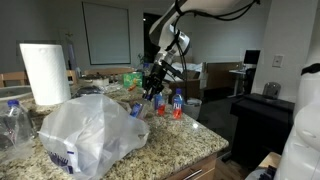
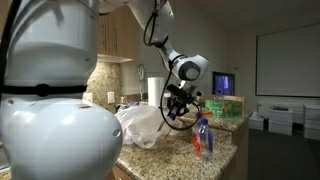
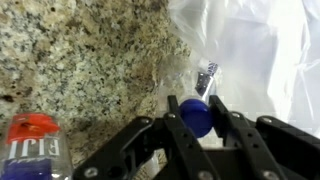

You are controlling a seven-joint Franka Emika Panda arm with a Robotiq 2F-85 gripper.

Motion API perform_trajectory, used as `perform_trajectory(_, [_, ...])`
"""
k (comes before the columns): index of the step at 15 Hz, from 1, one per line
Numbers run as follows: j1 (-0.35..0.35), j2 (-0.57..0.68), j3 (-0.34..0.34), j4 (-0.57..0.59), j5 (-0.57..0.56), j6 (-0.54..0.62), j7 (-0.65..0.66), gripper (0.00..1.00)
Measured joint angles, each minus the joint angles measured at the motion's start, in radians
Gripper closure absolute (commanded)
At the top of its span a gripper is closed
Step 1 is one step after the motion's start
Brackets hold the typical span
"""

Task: Pick up the three bottles and put them in the plastic bag.

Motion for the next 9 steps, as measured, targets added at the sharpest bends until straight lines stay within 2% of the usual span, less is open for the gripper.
perform_trajectory(5, [-0.014,0.057,0.004,0.129,-0.001,-0.126,-0.016,0.9])
perform_trajectory(9, [-0.024,0.065,0.014,0.186,0.004,-0.222,-0.073,0.9])
